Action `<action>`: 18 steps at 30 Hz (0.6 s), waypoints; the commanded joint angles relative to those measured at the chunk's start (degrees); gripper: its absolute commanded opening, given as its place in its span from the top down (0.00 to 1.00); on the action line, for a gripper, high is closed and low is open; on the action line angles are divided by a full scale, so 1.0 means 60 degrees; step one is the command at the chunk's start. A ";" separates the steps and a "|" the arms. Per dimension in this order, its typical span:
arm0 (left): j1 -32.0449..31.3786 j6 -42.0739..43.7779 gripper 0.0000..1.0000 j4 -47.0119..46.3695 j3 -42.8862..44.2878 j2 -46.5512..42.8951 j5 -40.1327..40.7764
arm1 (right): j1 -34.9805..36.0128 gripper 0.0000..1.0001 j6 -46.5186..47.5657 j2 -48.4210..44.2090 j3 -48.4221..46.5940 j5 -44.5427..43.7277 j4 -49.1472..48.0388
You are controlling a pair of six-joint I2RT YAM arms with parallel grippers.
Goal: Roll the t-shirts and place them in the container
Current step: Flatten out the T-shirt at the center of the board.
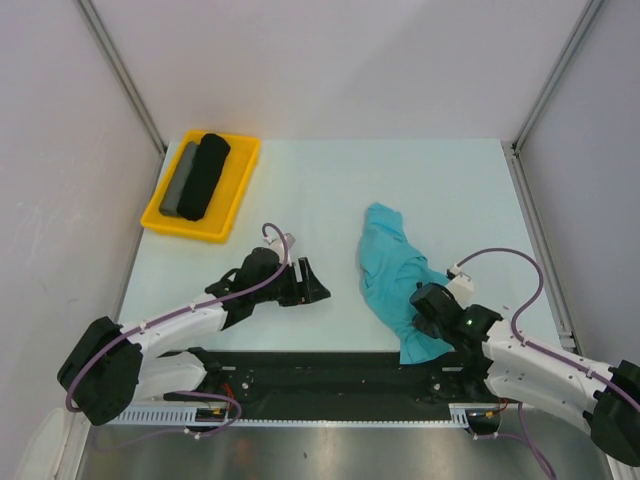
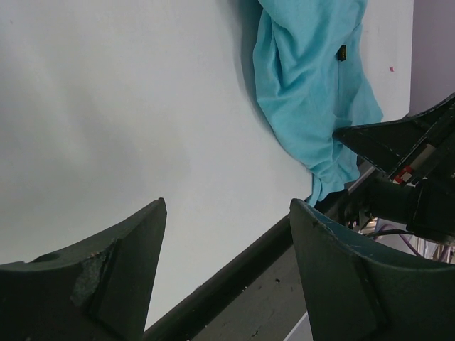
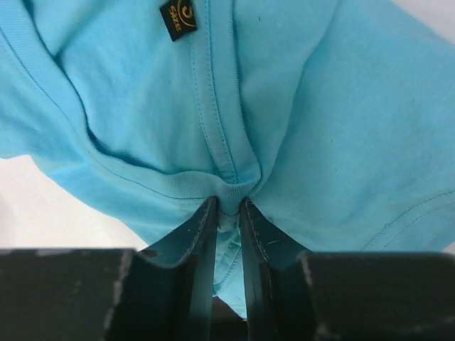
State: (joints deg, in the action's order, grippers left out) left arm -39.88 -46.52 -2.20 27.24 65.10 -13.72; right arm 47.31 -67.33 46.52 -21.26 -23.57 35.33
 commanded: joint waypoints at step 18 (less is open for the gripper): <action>-0.1306 -0.0054 0.35 -0.3545 -0.0045 0.1275 -0.0088 | -0.1756 1.00 0.5008 0.2177 -0.7428 -0.1800 -0.0306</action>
State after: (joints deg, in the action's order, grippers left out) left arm -44.27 -46.54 -16.95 24.56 67.79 -15.27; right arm 42.87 -46.17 58.17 -60.25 -29.95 35.42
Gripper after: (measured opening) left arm 0.667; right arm 0.021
